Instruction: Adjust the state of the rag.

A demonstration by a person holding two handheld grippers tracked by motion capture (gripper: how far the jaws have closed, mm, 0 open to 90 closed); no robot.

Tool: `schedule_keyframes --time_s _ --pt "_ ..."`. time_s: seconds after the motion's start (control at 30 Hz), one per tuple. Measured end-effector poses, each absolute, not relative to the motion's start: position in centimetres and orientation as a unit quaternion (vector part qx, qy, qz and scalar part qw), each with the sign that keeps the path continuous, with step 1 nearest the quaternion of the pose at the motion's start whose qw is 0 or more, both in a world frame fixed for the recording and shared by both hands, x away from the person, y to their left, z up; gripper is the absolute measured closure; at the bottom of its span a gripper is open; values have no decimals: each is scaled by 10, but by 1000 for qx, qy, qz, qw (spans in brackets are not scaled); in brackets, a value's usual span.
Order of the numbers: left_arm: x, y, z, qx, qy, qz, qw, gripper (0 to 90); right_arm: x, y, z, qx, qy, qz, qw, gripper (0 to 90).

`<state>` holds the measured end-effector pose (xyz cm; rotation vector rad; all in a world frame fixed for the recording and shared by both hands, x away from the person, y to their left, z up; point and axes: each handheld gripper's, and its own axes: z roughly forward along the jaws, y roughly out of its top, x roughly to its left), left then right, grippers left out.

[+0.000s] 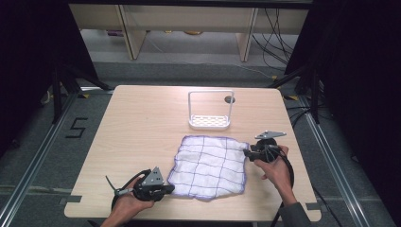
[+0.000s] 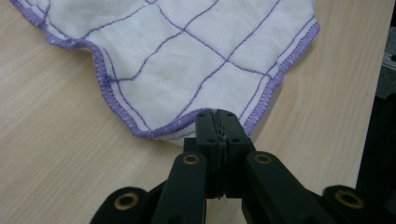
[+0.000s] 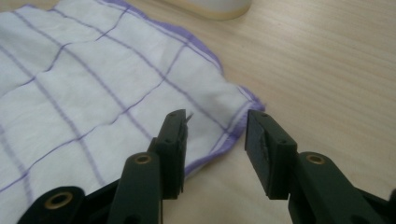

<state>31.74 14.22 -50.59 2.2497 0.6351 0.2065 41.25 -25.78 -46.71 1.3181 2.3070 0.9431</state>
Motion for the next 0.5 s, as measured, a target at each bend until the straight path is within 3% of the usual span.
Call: schedule_keyframes --time_s 0.17,0.5 --pt "316 141 -505 881 247 81 396 883 377 -255 -459 436 818 343 155 561" --pt "315 140 -502 879 250 80 399 882 315 -233 -472 400 845 343 91 561"
